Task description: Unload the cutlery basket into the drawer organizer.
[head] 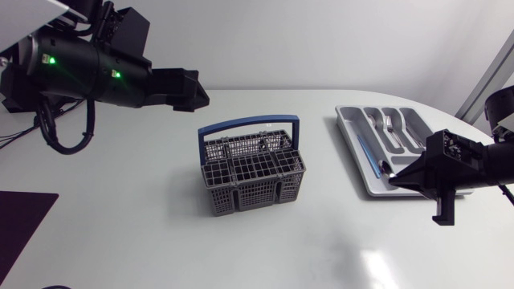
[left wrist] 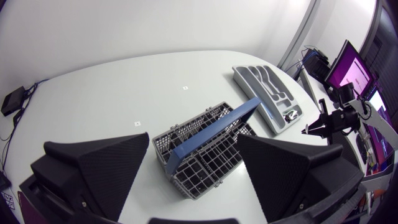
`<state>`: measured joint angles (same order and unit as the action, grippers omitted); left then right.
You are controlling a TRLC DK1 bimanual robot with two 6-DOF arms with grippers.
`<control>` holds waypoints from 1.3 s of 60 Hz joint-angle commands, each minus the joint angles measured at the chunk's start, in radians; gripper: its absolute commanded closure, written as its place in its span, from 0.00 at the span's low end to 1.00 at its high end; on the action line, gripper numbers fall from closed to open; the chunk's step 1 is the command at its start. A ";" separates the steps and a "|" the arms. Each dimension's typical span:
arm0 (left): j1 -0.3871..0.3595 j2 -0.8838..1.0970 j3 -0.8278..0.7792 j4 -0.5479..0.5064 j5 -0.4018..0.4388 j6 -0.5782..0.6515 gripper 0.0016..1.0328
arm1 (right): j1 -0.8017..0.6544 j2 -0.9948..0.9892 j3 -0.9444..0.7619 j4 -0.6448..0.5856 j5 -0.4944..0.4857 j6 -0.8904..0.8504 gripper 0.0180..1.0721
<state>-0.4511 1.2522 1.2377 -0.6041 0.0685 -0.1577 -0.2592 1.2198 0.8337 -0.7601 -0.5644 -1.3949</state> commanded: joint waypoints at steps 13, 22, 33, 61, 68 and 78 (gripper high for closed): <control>0.009 -0.022 -0.135 0.112 -0.052 -0.031 0.04 | -0.227 0.271 0.151 -0.013 0.038 -0.358 0.94; 0.008 -0.019 -0.198 0.199 -0.070 -0.051 0.04 | -0.279 0.419 0.275 -0.016 0.110 -0.444 0.94; 0.011 -0.014 -0.248 0.256 -0.098 -0.052 0.04 | -0.262 0.504 0.320 0.010 0.236 -0.501 0.94; 0.023 -0.011 -0.348 0.297 -0.144 -0.051 0.04 | -0.224 0.624 0.314 0.191 0.405 -0.535 0.87; 0.023 -0.008 -0.354 0.302 -0.145 -0.052 0.04 | -0.224 0.647 0.304 0.246 0.422 -0.535 0.83; 0.025 -0.007 -0.366 0.303 -0.145 -0.055 0.04 | -0.226 0.607 0.298 0.269 0.413 -0.523 0.52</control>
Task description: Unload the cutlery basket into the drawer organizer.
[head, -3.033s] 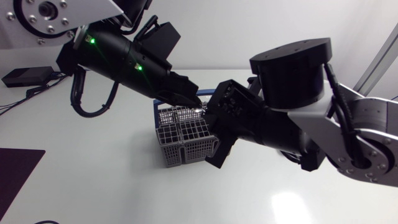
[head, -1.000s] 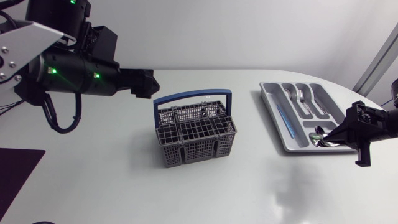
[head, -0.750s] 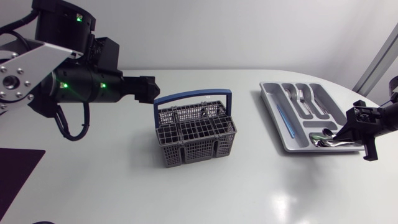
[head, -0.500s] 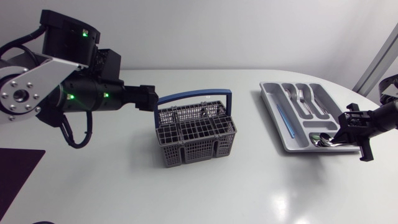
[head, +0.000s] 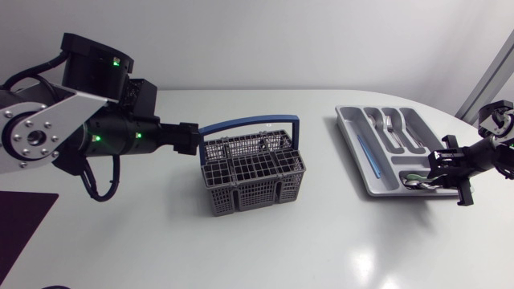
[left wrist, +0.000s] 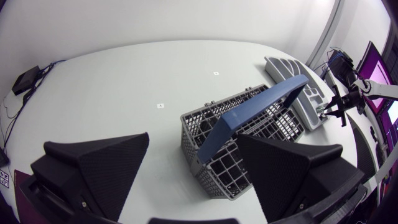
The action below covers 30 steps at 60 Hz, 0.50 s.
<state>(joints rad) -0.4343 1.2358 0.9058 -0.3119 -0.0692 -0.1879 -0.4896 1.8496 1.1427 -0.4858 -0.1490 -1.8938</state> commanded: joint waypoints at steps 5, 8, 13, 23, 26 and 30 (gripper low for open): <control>0.012 0.013 -0.048 0.014 -0.007 -0.027 0.04 | 0.022 -0.082 -0.012 -0.050 -0.040 0.022 0.47; 0.017 0.014 -0.053 0.014 -0.007 -0.030 0.04 | 0.034 -0.116 -0.015 -0.077 -0.060 0.048 0.47; 0.023 0.019 -0.064 0.016 -0.007 -0.033 0.04 | 0.065 -0.184 -0.035 -0.085 -0.098 0.124 0.47; 0.045 0.024 -0.084 0.017 -0.006 -0.031 0.04 | 0.152 -0.291 -0.075 -0.093 -0.156 0.300 0.32; 0.048 0.025 -0.093 0.019 -0.006 -0.031 0.04 | 0.190 -0.316 -0.087 -0.093 -0.161 0.377 0.23; 0.049 0.037 -0.107 0.023 -0.006 -0.030 0.04 | 0.244 -0.336 -0.106 -0.091 -0.162 0.461 0.14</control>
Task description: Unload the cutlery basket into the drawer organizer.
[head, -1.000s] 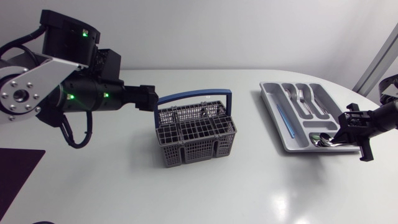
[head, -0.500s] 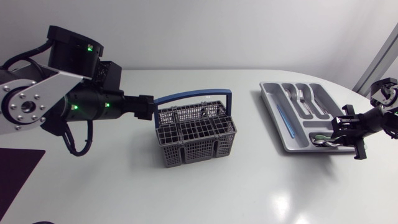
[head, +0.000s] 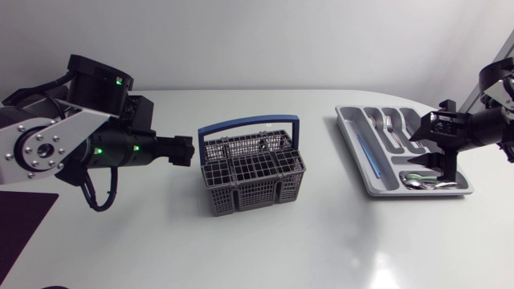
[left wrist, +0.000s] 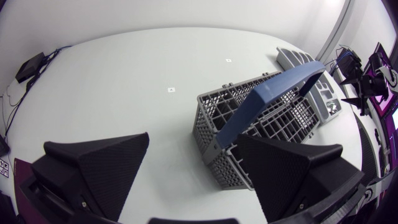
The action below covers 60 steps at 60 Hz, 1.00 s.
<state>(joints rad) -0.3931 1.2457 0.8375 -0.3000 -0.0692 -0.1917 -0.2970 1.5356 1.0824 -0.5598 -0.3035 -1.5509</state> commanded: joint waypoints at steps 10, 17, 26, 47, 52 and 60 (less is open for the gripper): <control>0.023 0.070 -0.052 0.022 -0.004 -0.018 0.04 | 0.185 -0.054 -0.087 0.017 -0.008 0.316 0.07; 0.033 0.104 -0.060 0.036 -0.004 -0.005 0.04 | 0.262 -0.054 -0.104 0.069 -0.002 0.446 0.05; 0.034 0.158 -0.072 0.068 -0.001 0.014 0.04 | 0.400 0.018 -0.091 0.149 0.047 0.670 0.05; 0.060 0.230 -0.084 0.134 0.000 0.037 0.04 | 0.604 0.152 -0.016 0.216 0.138 0.914 0.13; 0.069 0.251 -0.080 0.154 0.002 0.054 0.04 | 0.618 0.161 -0.001 0.216 0.141 0.939 0.14; 0.092 0.308 -0.067 0.160 0.063 0.077 0.04 | 0.645 0.159 0.005 0.216 0.138 0.966 0.29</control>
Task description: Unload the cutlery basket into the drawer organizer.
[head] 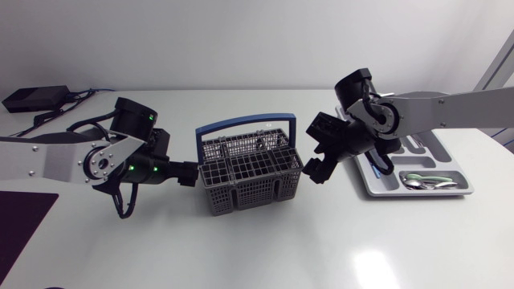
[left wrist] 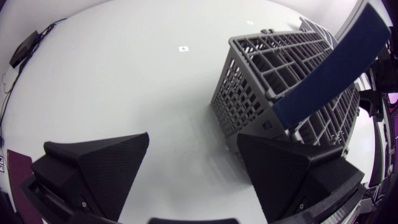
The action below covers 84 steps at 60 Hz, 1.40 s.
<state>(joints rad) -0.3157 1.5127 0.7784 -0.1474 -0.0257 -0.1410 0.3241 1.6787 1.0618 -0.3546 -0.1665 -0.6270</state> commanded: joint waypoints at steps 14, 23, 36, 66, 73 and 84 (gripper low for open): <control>0.078 0.112 0.061 0.042 0.078 0.057 0.04 | 0.112 0.009 0.007 0.009 0.001 0.066 0.28; 0.106 0.147 0.094 0.051 0.090 0.081 0.04 | 0.150 -0.005 0.003 0.006 0.001 0.076 0.28; 0.132 0.175 0.133 0.052 0.092 0.096 0.04 | 0.199 -0.025 -0.019 0.006 0.002 0.092 0.28; 0.107 0.130 0.076 0.048 0.095 0.106 0.04 | 0.148 -0.043 -0.037 0.036 0.025 0.098 0.24; 0.101 0.118 0.084 0.049 0.095 0.103 0.04 | 0.148 -0.059 -0.052 0.036 0.025 0.093 0.24; 0.098 0.122 0.081 0.051 0.095 0.103 0.04 | 0.151 -0.063 -0.068 0.040 0.025 0.095 0.24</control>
<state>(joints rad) -0.2008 1.6482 0.8761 -0.1024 0.0505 -0.0509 0.4648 1.6344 1.0187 -0.3321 -0.1329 -0.5564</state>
